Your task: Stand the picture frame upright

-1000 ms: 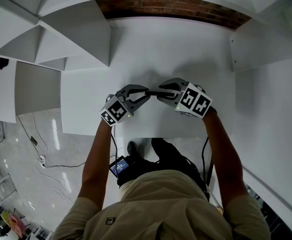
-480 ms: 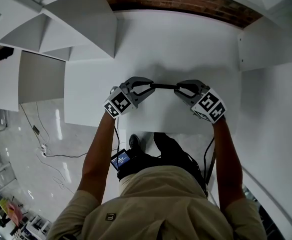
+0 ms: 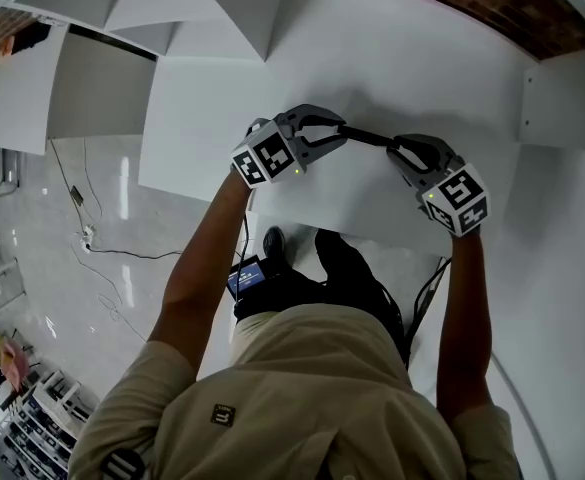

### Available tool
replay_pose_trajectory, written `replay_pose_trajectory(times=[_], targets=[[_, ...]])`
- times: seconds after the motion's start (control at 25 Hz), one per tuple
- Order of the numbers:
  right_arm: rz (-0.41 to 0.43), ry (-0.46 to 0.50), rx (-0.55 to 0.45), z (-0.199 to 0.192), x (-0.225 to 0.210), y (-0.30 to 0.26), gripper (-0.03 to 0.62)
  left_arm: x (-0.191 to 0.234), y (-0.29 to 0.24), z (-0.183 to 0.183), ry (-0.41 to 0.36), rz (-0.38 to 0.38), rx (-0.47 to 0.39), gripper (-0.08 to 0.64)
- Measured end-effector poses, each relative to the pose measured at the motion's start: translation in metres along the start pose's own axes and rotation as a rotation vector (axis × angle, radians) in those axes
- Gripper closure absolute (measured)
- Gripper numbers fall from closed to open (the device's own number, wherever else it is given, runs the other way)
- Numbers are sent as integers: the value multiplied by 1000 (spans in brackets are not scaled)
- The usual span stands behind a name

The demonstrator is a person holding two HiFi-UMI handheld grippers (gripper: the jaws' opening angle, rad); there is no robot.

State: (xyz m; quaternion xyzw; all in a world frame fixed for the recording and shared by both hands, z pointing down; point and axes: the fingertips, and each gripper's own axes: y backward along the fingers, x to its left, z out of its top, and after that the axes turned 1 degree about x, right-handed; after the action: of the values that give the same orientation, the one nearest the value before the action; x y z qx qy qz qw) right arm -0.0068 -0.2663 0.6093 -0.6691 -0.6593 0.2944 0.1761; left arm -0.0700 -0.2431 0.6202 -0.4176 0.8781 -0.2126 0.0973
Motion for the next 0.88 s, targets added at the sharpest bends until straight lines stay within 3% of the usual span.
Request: replay_pose_trajectory(times=[0.88], targets=[[18,-3,22,-5,12,-1,460,-12,14,0,-61,-9,43,477]])
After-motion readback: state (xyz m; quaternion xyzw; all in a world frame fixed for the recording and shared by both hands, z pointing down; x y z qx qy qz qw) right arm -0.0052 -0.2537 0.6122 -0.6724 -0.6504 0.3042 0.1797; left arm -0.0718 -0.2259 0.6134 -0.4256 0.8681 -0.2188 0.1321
